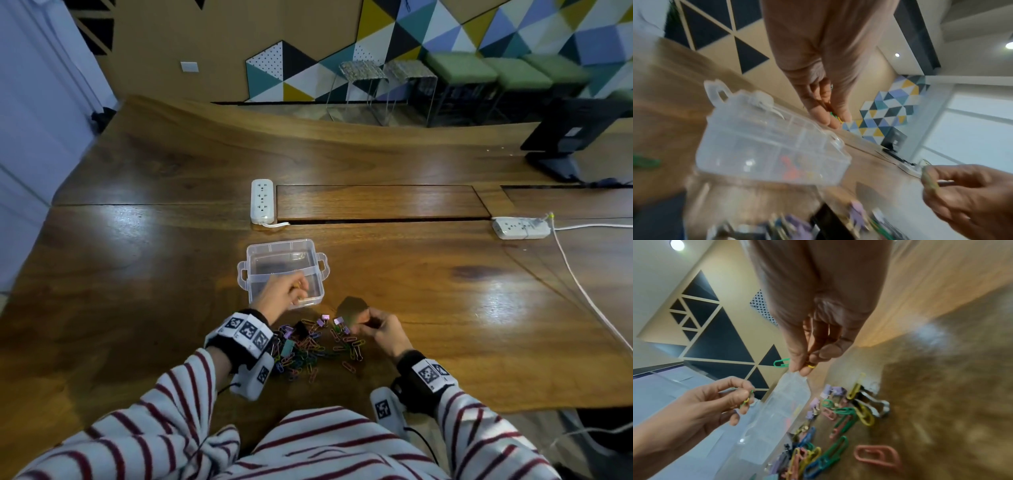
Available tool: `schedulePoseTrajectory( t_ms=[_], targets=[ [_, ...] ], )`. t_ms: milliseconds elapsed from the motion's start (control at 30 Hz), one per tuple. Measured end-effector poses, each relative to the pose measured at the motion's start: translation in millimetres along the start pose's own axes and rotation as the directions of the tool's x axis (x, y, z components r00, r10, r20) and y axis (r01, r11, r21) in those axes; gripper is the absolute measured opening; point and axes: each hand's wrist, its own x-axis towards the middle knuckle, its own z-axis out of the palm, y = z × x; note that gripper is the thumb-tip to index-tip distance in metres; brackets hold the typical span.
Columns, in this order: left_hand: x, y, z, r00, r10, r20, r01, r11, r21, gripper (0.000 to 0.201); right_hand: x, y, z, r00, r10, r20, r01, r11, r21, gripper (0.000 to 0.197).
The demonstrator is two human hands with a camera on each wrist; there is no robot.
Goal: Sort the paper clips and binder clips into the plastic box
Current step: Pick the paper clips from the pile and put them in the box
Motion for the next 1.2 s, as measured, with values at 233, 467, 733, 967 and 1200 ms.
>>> schedulePoseTrajectory(
  t_ms=[233, 467, 733, 967, 1200],
  targets=[
    [13.7, -23.1, -29.7, 0.99, -0.13, -0.049, 0.131, 0.991, 0.013, 0.01, 30.5, -71.4, 30.3, 0.99, -0.108, 0.09, 0.112, 0.993, -0.041, 0.016],
    [3.7, -18.4, -33.3, 0.995, -0.102, 0.014, 0.102, 0.995, 0.015, 0.022, 60.8, -93.4, 53.1, 0.993, -0.118, 0.002, 0.116, 0.97, -0.212, 0.022],
    [-15.3, 13.5, 0.4, 0.989, -0.037, -0.142, 0.038, 0.999, 0.003, 0.024, 46.2, -95.2, 35.2, 0.973, -0.205, 0.102, 0.229, 0.882, -0.411, 0.019],
    [-37.1, 4.8, 48.9, 0.971, 0.065, 0.232, -0.116, 0.97, 0.212, 0.027, 2.4, -29.7, 9.5, 0.966, -0.167, 0.197, 0.252, 0.782, -0.57, 0.022],
    [-42.2, -5.7, 83.3, 0.936, 0.1, 0.337, -0.231, 0.898, 0.374, 0.061, -20.7, 8.2, 24.0, 0.915, -0.261, 0.308, 0.403, 0.528, -0.747, 0.055]
  ],
)
